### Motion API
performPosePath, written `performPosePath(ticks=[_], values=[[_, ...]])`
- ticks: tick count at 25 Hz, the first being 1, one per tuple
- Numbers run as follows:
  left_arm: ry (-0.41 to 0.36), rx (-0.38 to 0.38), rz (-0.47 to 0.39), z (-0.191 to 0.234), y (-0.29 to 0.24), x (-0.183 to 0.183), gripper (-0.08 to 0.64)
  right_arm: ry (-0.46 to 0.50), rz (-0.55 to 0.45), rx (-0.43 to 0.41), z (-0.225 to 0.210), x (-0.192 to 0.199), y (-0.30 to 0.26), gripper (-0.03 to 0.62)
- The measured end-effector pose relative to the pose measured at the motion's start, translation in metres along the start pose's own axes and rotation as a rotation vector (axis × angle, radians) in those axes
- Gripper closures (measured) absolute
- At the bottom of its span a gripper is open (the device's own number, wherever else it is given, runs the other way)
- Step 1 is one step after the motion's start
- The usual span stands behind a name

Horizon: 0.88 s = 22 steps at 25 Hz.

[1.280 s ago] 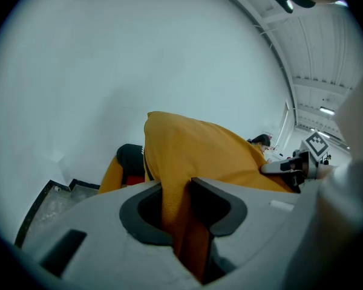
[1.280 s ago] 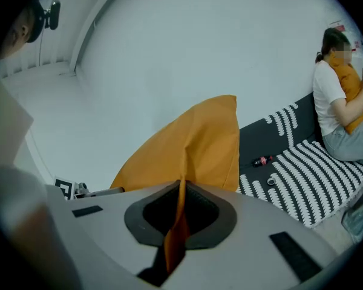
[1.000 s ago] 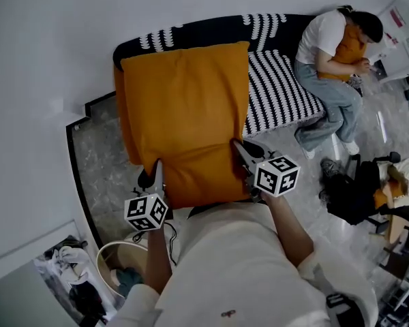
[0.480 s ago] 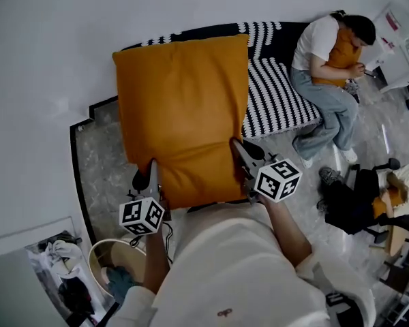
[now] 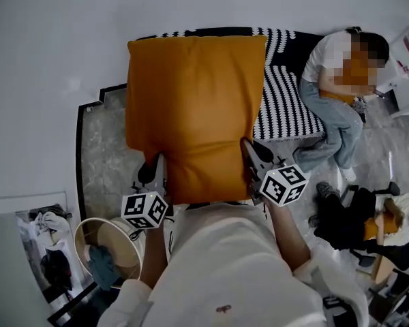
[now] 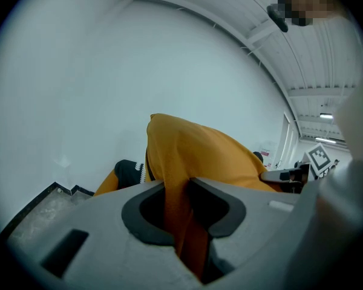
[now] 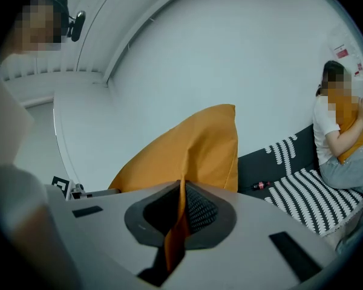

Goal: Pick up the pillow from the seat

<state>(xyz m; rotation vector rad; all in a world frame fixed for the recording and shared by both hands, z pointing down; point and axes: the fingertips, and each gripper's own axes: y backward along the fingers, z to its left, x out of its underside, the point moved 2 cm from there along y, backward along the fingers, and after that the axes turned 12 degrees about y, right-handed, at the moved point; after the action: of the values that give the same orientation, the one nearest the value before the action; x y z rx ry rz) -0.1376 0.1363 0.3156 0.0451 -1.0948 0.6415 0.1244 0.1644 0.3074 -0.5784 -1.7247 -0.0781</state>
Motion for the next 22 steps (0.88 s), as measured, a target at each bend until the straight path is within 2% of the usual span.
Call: performPosePath(ticks=[9, 17, 22], values=[[0.004, -0.035, 0.010, -0.045, 0.019, 0.035, 0.471, -0.029, 0.024, -0.026, -0.020, 0.015, 0.054, 0.577], [0.007, -0.060, -0.018, -0.081, 0.036, 0.054, 0.471, -0.032, 0.031, -0.059, -0.036, 0.016, 0.088, 0.577], [0.005, -0.064, -0.020, -0.104, 0.048, 0.070, 0.471, -0.041, 0.037, -0.039, -0.046, 0.022, 0.112, 0.577]])
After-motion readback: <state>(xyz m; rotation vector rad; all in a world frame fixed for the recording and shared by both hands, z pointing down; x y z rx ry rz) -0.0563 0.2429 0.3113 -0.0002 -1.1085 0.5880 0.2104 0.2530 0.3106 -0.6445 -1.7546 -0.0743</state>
